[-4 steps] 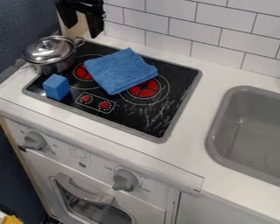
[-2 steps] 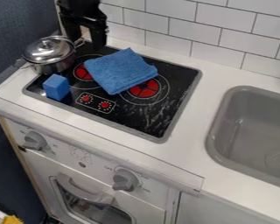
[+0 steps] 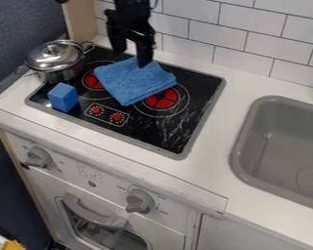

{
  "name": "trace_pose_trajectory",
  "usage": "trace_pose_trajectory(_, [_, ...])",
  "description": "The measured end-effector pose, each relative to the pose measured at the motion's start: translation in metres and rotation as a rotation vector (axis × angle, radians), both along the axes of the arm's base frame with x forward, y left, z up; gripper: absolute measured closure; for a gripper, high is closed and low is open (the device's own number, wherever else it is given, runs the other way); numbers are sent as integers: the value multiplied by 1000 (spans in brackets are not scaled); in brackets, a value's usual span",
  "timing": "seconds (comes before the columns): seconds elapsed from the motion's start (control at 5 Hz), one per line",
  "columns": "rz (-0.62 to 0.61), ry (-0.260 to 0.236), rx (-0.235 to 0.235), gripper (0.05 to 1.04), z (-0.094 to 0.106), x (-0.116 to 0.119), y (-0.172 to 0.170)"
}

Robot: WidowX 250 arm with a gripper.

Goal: Move the blue cleaning cloth from center to right bottom side

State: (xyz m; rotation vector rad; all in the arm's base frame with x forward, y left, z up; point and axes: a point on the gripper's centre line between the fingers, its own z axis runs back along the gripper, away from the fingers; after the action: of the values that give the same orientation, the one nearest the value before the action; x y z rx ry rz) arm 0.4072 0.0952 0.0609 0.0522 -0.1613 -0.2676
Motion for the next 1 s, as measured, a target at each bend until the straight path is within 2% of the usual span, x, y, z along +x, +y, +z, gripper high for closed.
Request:
trace_pose_trajectory(0.2, [-24, 40, -2, 85, -21, 2, -20])
trace_pose_trajectory(0.4, [-7, 73, 45, 87, -32, 4, -25])
trace_pose_trajectory(0.6, [26, 90, 60, 84, -34, 2, -24])
trace_pose_trajectory(1.0, [49, 89, -7, 83, -40, -9, -31])
